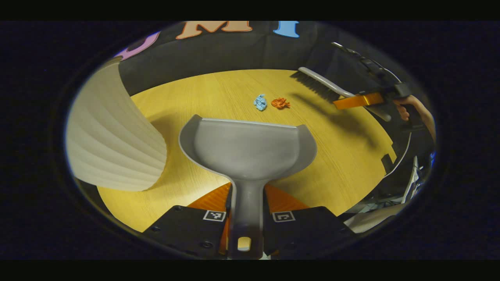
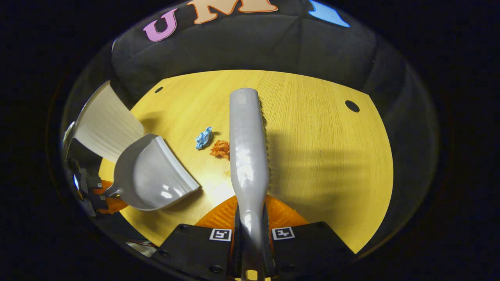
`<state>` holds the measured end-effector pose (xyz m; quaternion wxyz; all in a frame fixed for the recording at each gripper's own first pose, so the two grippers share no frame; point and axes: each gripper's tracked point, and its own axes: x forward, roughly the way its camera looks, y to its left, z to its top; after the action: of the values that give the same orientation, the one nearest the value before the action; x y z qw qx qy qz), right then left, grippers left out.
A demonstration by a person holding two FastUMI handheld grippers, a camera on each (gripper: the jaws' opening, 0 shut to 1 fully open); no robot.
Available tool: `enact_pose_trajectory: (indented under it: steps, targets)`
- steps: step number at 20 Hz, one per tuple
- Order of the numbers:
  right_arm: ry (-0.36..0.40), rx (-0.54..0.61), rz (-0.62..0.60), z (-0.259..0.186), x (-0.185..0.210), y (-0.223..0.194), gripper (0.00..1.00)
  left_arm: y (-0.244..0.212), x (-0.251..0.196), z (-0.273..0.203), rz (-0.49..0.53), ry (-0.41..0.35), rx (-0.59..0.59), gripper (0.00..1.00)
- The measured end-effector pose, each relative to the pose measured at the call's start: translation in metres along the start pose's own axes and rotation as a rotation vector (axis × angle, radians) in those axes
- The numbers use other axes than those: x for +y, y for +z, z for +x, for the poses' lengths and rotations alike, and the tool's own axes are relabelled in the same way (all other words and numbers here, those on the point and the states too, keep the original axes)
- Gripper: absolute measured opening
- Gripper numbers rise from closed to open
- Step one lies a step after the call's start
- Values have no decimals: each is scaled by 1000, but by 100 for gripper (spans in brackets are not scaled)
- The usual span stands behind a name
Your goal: Pick up the small broom and dustpan from the desktop, sweep the trash into the dustpan with the broom, and then empty the trash into the garbage bin.
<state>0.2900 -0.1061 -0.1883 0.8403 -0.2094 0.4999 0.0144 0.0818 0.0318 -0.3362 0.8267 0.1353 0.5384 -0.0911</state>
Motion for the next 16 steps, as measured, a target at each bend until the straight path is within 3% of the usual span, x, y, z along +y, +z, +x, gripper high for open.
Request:
enact_pose_trajectory:
  steps: [2, 4, 8, 13, 16]
  targets:
    - [-53, 51, -16, 11, 1, 8, 23, -3, 7, 5, 54, -43, 21, 27]
    - [-41, 88, 5, 20, 12, 17, 21, -1, 13, 6, 93, -66, 27, 31]
    - [-123, 154, -229, 40, 1, 18, 23, 3, 21, 13, 132, -77, 27, 29]
    - [26, 159, -463, 35, 38, 8, 23, -7, 22, 20, 151, -46, 40, 31]
    - [73, 171, -634, 28, 61, 0, 23, -7, 19, 24, 125, -35, 45, 27]
